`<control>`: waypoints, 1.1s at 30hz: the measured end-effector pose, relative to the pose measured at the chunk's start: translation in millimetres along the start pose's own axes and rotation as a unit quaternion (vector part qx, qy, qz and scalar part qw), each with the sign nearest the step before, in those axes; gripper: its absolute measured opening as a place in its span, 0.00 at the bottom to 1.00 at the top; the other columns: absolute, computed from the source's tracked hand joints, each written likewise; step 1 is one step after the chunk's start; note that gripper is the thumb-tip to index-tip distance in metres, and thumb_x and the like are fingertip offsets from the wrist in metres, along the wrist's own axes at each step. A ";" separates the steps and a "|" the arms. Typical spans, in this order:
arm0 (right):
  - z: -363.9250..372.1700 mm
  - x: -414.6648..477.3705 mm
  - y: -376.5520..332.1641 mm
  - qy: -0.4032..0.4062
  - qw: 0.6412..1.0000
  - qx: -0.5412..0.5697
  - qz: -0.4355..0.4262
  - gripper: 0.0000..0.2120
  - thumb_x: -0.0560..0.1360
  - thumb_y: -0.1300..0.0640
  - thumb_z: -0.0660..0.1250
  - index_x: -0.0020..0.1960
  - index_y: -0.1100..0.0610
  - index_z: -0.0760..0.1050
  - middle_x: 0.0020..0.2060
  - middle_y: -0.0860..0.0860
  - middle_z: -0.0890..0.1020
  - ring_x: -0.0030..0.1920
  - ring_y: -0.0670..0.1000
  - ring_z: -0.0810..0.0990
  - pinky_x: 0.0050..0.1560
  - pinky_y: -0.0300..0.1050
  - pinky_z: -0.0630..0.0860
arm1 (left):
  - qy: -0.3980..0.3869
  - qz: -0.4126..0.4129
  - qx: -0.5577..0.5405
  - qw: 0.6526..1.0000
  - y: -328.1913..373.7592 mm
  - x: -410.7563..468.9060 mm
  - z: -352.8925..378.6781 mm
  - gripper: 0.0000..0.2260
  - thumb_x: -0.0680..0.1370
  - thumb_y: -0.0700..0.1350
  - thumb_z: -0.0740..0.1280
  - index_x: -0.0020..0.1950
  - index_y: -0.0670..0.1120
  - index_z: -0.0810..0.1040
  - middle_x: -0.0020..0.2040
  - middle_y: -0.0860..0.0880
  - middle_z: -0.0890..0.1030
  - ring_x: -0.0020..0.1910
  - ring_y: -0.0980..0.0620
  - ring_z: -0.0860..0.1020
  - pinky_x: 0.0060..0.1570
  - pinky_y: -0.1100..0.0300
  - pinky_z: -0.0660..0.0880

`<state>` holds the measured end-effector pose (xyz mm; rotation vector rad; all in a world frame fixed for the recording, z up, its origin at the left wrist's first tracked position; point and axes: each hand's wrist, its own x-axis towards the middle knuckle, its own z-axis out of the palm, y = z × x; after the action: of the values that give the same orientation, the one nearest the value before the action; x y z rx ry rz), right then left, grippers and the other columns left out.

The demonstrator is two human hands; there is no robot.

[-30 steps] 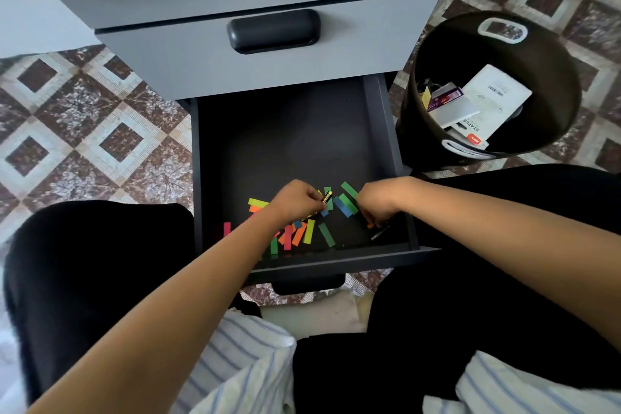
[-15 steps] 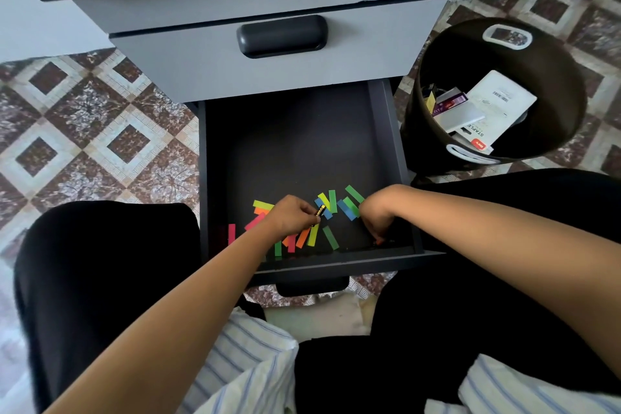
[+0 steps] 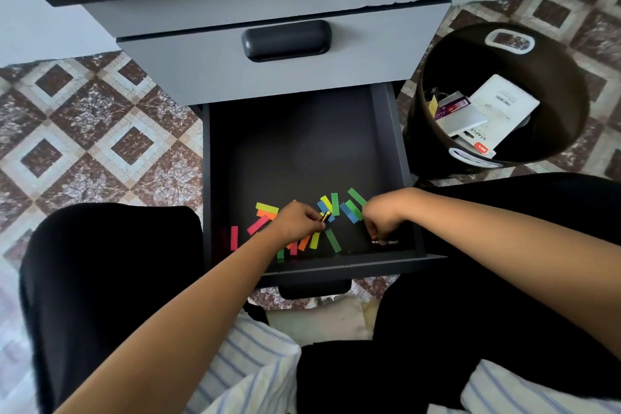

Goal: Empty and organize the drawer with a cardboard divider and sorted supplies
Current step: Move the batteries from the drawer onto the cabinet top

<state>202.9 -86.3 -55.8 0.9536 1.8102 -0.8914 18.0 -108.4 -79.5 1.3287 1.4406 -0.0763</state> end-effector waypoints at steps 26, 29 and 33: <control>-45.1 -55.2 38.1 0.373 0.872 0.314 -0.034 0.06 0.74 0.56 0.68 0.49 0.55 0.81 0.38 0.48 0.80 0.41 0.46 0.76 0.42 0.40 0.71 | -0.018 -0.174 -0.357 0.917 75.7 37.4 95.2 0.09 0.77 0.35 0.65 0.37 0.42 0.71 0.34 0.45 0.75 0.31 0.54 0.74 0.23 0.68 0.73; -45.7 -55.7 36.1 0.378 0.869 0.318 -0.032 0.06 0.74 0.57 0.67 0.49 0.54 0.81 0.39 0.48 0.81 0.42 0.47 0.77 0.44 0.42 0.72 | -0.024 -0.181 -0.371 0.911 75.5 36.8 94.7 0.08 0.77 0.36 0.65 0.38 0.42 0.71 0.35 0.46 0.75 0.32 0.55 0.74 0.26 0.67 0.74; -43.9 -58.3 34.0 0.384 0.863 0.327 -0.031 0.06 0.74 0.58 0.67 0.48 0.55 0.82 0.40 0.52 0.82 0.40 0.48 0.77 0.42 0.43 0.72 | -0.024 -0.188 -0.379 0.906 78.8 34.0 96.9 0.09 0.76 0.38 0.67 0.38 0.44 0.71 0.36 0.48 0.74 0.33 0.55 0.73 0.33 0.63 0.74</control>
<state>235.3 -47.6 7.0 1.8972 2.2278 -1.3324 145.9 -122.1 -94.3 0.4045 1.4500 0.1851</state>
